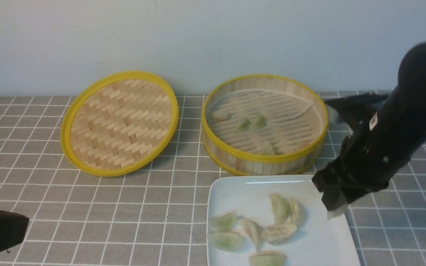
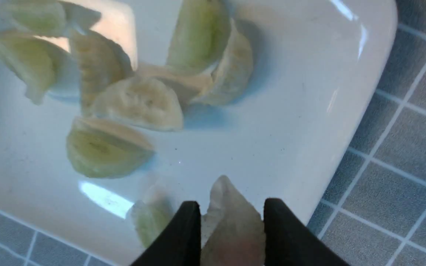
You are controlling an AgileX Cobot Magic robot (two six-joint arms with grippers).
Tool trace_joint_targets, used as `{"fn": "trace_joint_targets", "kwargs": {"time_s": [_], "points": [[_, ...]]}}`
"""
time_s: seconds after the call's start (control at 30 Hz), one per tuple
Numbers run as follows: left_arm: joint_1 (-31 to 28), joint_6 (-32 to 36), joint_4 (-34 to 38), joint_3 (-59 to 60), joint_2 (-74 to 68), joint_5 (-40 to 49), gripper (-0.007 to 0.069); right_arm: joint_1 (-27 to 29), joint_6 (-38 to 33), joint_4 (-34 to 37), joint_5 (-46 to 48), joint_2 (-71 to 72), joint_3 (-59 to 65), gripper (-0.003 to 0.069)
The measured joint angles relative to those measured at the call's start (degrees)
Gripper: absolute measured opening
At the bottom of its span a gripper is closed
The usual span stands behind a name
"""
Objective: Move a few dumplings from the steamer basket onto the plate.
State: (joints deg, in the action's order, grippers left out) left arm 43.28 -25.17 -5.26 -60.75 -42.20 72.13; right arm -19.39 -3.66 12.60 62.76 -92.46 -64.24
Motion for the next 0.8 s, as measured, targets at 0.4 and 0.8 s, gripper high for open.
{"fn": "trace_joint_targets", "kwargs": {"time_s": [0.4,0.8], "points": [[0.00,0.19,0.00,0.00,0.00,0.01,-0.0005,0.00,-1.30,3.87,-6.81,-7.25,2.88,0.0328],[0.00,0.19,0.00,6.66,0.00,0.01,-0.0005,0.00,-2.85,5.33,-7.43,-0.34,0.67,0.0401]]}}
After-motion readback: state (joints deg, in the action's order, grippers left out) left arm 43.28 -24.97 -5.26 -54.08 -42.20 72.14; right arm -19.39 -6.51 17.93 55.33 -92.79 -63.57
